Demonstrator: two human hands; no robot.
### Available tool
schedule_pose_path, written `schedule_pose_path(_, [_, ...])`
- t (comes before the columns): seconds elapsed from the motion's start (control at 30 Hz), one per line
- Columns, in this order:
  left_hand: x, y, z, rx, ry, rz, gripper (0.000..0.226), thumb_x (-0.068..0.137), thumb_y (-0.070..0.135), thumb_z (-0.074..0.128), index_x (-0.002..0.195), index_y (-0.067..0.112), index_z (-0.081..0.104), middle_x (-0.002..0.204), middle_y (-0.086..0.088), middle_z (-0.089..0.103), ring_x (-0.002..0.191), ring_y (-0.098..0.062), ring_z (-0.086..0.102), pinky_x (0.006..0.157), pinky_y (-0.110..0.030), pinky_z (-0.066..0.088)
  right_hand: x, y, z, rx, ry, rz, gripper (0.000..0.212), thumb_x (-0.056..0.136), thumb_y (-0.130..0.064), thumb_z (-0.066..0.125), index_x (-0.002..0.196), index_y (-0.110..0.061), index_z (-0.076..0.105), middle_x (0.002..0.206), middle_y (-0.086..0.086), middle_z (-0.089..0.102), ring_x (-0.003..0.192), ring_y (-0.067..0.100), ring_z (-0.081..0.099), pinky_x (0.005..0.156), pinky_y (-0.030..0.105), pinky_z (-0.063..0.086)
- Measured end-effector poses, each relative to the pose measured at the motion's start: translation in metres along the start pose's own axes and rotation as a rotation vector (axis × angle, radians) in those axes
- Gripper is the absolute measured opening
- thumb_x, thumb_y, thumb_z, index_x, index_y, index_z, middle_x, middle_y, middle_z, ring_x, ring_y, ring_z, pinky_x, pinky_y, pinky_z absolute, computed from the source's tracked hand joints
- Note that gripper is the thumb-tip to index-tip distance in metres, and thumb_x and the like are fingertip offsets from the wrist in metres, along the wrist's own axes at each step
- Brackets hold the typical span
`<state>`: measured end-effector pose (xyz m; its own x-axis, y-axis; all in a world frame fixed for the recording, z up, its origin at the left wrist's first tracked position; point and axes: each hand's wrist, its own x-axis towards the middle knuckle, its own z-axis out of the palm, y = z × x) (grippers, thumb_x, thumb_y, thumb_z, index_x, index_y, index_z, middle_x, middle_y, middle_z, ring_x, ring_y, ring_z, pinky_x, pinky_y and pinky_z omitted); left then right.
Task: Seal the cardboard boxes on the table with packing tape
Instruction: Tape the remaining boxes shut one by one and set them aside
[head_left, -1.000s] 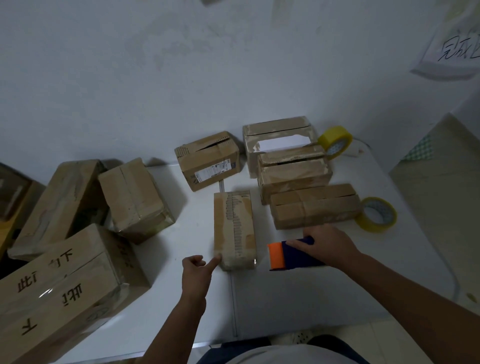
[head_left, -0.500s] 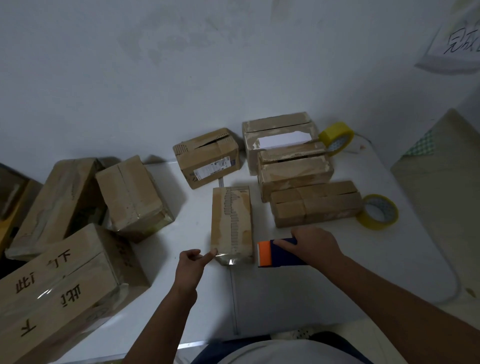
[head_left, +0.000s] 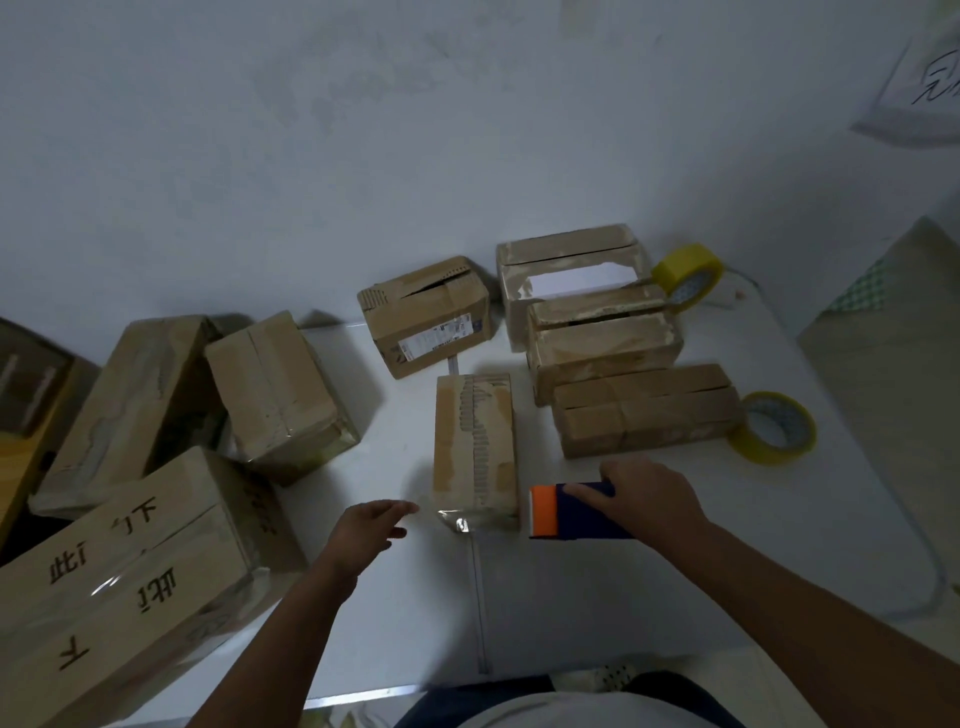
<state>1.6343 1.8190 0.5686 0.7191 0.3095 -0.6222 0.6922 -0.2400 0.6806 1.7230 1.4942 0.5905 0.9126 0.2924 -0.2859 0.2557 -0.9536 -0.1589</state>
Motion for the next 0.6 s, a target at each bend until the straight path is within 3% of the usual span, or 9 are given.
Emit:
schedule_pose_path(0.07, [0.009,0.008,0.000,0.143,0.014,-0.007,0.027,0.101,0.024,0.055,0.120,0.010,0.066,0.123,-0.010,0.067,0.086,-0.019,0.071,0.073,-0.028,0.053,0.001,-0.003,-0.001,0.010,0.008,-0.013,0.062,0.086,-0.075,0.038,0.074,-0.018,0.059,0.070,-0.002,0.058,0.064,0.012,0.056,0.057,0.024,0.040])
schedule_pose_path(0.1, [0.011,0.014,0.004,0.264,0.010,-0.035,0.042,0.102,0.027,0.052,0.137,0.004,0.051,0.133,-0.015,0.060,0.089,-0.022,0.070,0.075,-0.030,0.055,0.001,-0.005,-0.001,0.002,0.010,-0.022,0.062,0.086,-0.075,0.038,0.075,-0.018,0.059,0.071,-0.002,0.059,0.065,0.012,0.056,0.058,0.024,0.041])
schedule_pose_path(0.17, [0.010,0.027,0.014,0.606,0.033,-0.039,0.066,0.104,0.032,0.046,0.152,-0.003,0.017,0.154,-0.024,0.034,0.119,-0.032,0.060,0.096,-0.038,0.052,0.001,-0.007,-0.001,-0.013,0.007,-0.028,0.063,0.085,-0.076,0.038,0.078,-0.018,0.061,0.074,-0.002,0.060,0.067,0.012,0.058,0.062,0.025,0.045])
schedule_pose_path(0.2, [0.005,0.033,0.020,0.756,0.118,0.057,0.070,0.104,0.032,0.045,0.154,-0.001,0.010,0.160,-0.024,0.019,0.133,-0.034,0.049,0.106,-0.040,0.045,0.002,-0.008,0.000,-0.012,0.004,-0.024,0.064,0.085,-0.077,0.038,0.078,-0.018,0.061,0.075,-0.002,0.061,0.068,0.012,0.058,0.063,0.026,0.047])
schedule_pose_path(0.27, [-0.003,0.046,0.034,0.881,0.296,0.469,0.072,0.100,0.029,0.052,0.157,0.007,0.013,0.164,-0.018,0.012,0.144,-0.031,0.033,0.115,-0.042,0.035,0.002,-0.007,0.003,0.003,-0.003,-0.015,0.065,0.084,-0.078,0.038,0.078,-0.017,0.062,0.074,-0.001,0.060,0.066,0.012,0.057,0.061,0.026,0.046])
schedule_pose_path(0.33, [-0.004,0.062,0.052,0.896,0.182,0.841,0.071,0.099,0.031,0.054,0.158,0.017,0.017,0.164,-0.008,0.016,0.149,-0.026,0.021,0.120,-0.045,0.026,0.001,-0.004,0.004,0.010,-0.008,-0.011,0.065,0.084,-0.078,0.038,0.077,-0.017,0.060,0.072,-0.002,0.058,0.065,0.012,0.057,0.059,0.026,0.044])
schedule_pose_path(0.37, [0.003,0.062,0.061,0.940,0.065,0.936,0.063,0.103,0.037,0.043,0.158,0.021,0.015,0.166,-0.002,0.010,0.152,-0.022,0.009,0.123,-0.045,0.017,0.001,-0.003,0.004,0.013,-0.008,-0.011,0.065,0.084,-0.078,0.038,0.076,-0.016,0.060,0.071,-0.002,0.057,0.065,0.012,0.056,0.058,0.026,0.043])
schedule_pose_path(0.47, [0.021,0.053,0.078,1.162,-0.088,0.945,0.057,0.106,0.051,0.017,0.158,0.029,0.006,0.164,0.007,-0.005,0.151,-0.016,-0.016,0.124,-0.048,0.000,-0.002,0.002,0.001,0.026,-0.004,-0.008,0.064,0.084,-0.077,0.039,0.075,-0.017,0.059,0.066,-0.004,0.051,0.062,0.012,0.053,0.055,0.025,0.039])
schedule_pose_path(0.6, [0.032,0.036,0.080,1.273,-0.034,0.956,0.058,0.106,0.054,0.015,0.158,0.029,0.010,0.166,0.003,0.008,0.153,-0.022,-0.002,0.122,-0.053,0.013,-0.006,0.015,0.006,0.084,-0.020,0.012,0.064,0.084,-0.078,0.037,0.078,-0.018,0.058,0.068,-0.004,0.054,0.063,0.012,0.055,0.055,0.024,0.040])
